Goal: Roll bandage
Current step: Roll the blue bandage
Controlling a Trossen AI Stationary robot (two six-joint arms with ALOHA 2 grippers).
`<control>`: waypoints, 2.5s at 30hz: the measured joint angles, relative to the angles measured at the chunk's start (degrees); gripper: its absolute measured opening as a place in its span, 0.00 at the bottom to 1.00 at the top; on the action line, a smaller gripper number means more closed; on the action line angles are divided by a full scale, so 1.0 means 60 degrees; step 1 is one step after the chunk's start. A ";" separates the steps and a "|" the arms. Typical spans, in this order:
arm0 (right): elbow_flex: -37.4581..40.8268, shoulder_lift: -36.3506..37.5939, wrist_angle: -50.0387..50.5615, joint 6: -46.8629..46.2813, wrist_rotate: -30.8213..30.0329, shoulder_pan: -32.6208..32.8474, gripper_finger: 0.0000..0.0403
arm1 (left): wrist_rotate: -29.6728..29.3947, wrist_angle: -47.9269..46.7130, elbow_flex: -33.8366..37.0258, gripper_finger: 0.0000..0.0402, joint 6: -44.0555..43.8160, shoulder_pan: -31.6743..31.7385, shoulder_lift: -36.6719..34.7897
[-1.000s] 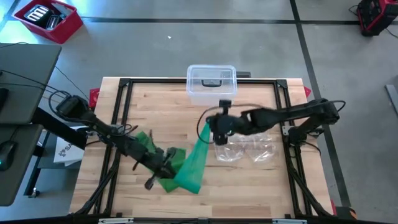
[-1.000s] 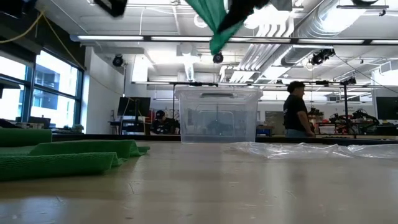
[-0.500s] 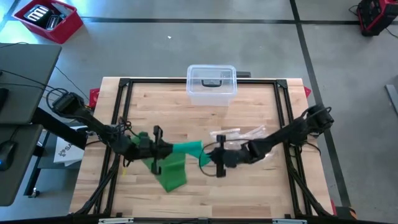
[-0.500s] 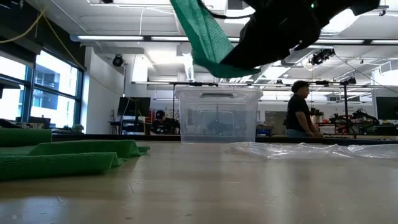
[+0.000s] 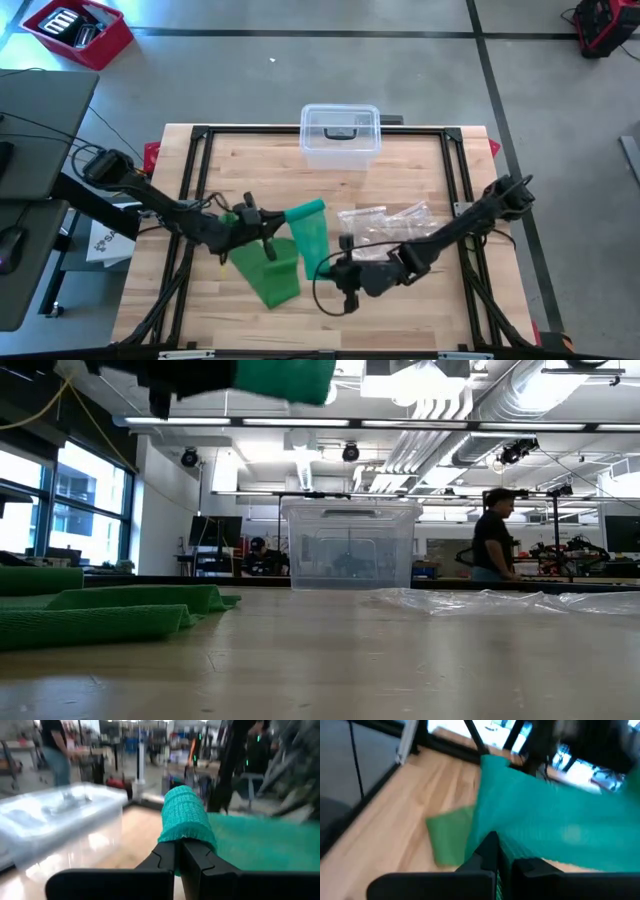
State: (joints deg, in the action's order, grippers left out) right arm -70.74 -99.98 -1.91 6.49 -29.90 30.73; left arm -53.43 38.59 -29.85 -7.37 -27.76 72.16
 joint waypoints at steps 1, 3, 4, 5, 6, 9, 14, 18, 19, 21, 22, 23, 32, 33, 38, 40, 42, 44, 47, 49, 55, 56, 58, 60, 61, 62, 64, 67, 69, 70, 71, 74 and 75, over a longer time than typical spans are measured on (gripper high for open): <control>-0.0259 -0.0004 0.0052 0.0261 -0.0028 0.0058 0.00 | 0.0214 -0.0430 0.0000 0.00 -0.0388 0.0075 0.0000; -0.0809 -0.0002 0.0222 0.0850 -0.0158 0.0133 0.00 | 0.0827 -0.1202 0.0000 0.00 -0.1123 0.0241 0.0000; -0.1103 -0.0002 0.0407 0.1152 -0.0259 0.0151 0.00 | 0.1211 -0.1525 0.0000 0.00 -0.1489 0.0320 0.0000; -0.1403 -0.0004 0.0624 0.1445 -0.0333 0.0150 0.00 | 0.1582 -0.1766 0.0000 0.00 -0.1782 0.0403 0.0000; -0.1715 -0.0004 0.0856 0.1700 -0.0393 0.0142 0.00 | 0.1963 -0.1965 0.0000 0.00 -0.2029 0.0473 0.0000; -0.2549 -0.0004 0.1574 0.2416 -0.0592 -0.0003 0.00 | 0.3010 -0.2201 0.0000 0.00 -0.2463 0.0643 0.0042; -0.3633 -0.0004 0.3329 0.2706 -0.1237 -0.0402 0.00 | 0.4265 -0.2153 -0.0011 0.00 -0.2505 0.0687 0.0198; -0.4055 -0.0004 0.4289 0.2450 -0.1480 -0.0700 0.00 | 0.4480 -0.2265 -0.0007 0.00 -0.2439 0.0644 0.0302; -0.4129 -0.0004 0.4383 0.2413 -0.1427 -0.0722 0.00 | 0.4362 -0.2352 -0.0008 0.00 -0.2438 0.0626 0.0310; -0.4221 -0.0004 0.4502 0.2318 -0.0893 -0.0680 0.00 | 0.4079 -0.2561 -0.0011 0.00 -0.2438 0.0625 0.0310; -0.4267 -0.0004 0.4625 0.2219 -0.0452 -0.0629 0.00 | 0.3915 -0.2676 -0.0011 0.00 -0.2435 0.0628 0.0310; -0.4300 -0.0004 0.4767 0.2087 -0.0018 -0.0575 0.00 | 0.3792 -0.2777 -0.0011 0.00 -0.2435 0.0628 0.0310; -0.4332 0.0002 0.5054 0.0807 0.0727 0.0033 0.00 | 0.4819 -0.2889 -0.0007 0.00 -0.2075 0.0246 0.0310; -0.4332 0.0022 0.5050 0.0741 0.0417 0.0071 0.00 | 0.4932 -0.2869 -0.0007 0.00 -0.2020 0.0167 0.0310; -0.4339 0.0269 0.5372 0.0363 -0.1523 -0.0219 0.00 | 0.5550 -0.2380 -0.0007 0.00 -0.1725 -0.0262 0.0313; -0.4339 0.0327 0.5848 0.0101 -0.1662 -0.0552 0.00 | 0.5786 -0.2047 -0.0007 0.00 -0.1437 -0.0448 0.0313; -0.4339 0.0339 0.6517 -0.0282 -0.1553 -0.0885 0.00 | 0.6076 -0.1654 -0.0001 0.00 -0.1074 -0.0629 0.0313; -0.4339 0.0336 0.7337 -0.0685 -0.1245 -0.1272 0.00 | 0.6195 -0.1301 0.0000 0.00 -0.0747 -0.0798 0.0313; -0.4275 0.0123 0.7912 -0.1160 -0.0597 -0.1723 0.00 | 0.6194 -0.0778 0.0000 0.00 -0.0218 -0.1012 0.0302; -0.3808 0.0048 0.7420 -0.1067 -0.0138 -0.1854 0.00 | 0.6256 -0.0570 0.0004 0.00 0.0060 -0.1100 0.0299; -0.1298 0.0018 0.3858 -0.0931 0.1345 -0.1983 0.00 | 0.6365 -0.0089 0.0019 0.00 0.0583 -0.1246 0.0302; -0.0880 0.0018 0.3164 -0.1019 0.1480 -0.1983 0.00 | 0.6366 0.0076 0.0022 0.00 0.0679 -0.1253 0.0302; -0.0124 0.0018 0.1726 -0.1175 0.1771 -0.1983 0.00 | 0.6367 0.0421 0.0018 0.00 0.0855 -0.1259 0.0299; 0.0495 0.0018 0.0546 -0.1381 0.2036 -0.1994 0.00 | 0.6350 0.0659 0.0022 0.00 0.1054 -0.1259 0.0302; 0.0725 0.0018 0.0085 -0.1507 0.2174 -0.1992 0.00 | 0.6334 0.0815 0.0022 0.00 0.1134 -0.1252 0.0302; 0.0890 0.0018 -0.0319 -0.1526 0.2305 -0.1951 0.00 | 0.6325 0.0980 0.0022 0.00 0.1175 -0.1252 0.0302; 0.1005 0.0018 -0.0845 -0.1540 0.2332 -0.1850 0.00 | 0.6309 0.1124 0.0019 0.00 0.1191 -0.1236 0.0302; 0.0985 0.0018 -0.1198 -0.1524 0.2321 -0.1745 0.00 | 0.6286 0.1305 0.0018 0.00 0.1116 -0.1153 0.0302; 0.0932 0.0018 -0.1375 -0.1539 0.2307 -0.1742 0.00 | 0.6070 0.1369 0.0018 0.00 0.0947 -0.1105 0.0299; 0.0925 0.0018 -0.1522 -0.1611 0.2300 -0.1764 0.00 | 0.5867 0.1362 0.0015 0.00 0.0816 -0.1071 0.0299; 0.0922 0.0018 -0.1613 -0.1764 0.2294 -0.1797 0.00 | 0.5624 0.1362 0.0015 0.00 0.0765 -0.1036 0.0299; 0.0921 0.0018 -0.1646 -0.2000 0.2301 -0.1819 0.01 | 0.5279 0.1362 0.0011 0.00 0.0657 -0.0932 0.0295; 0.0921 0.0018 -0.1648 -0.2008 0.2304 -0.1819 0.03 | 0.5233 0.1361 0.0011 0.00 0.0599 -0.0919 0.0295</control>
State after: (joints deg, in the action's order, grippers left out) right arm -65.21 -99.88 -11.80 -5.56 -16.08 19.81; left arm -22.03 46.76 -29.78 -3.77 -33.27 73.93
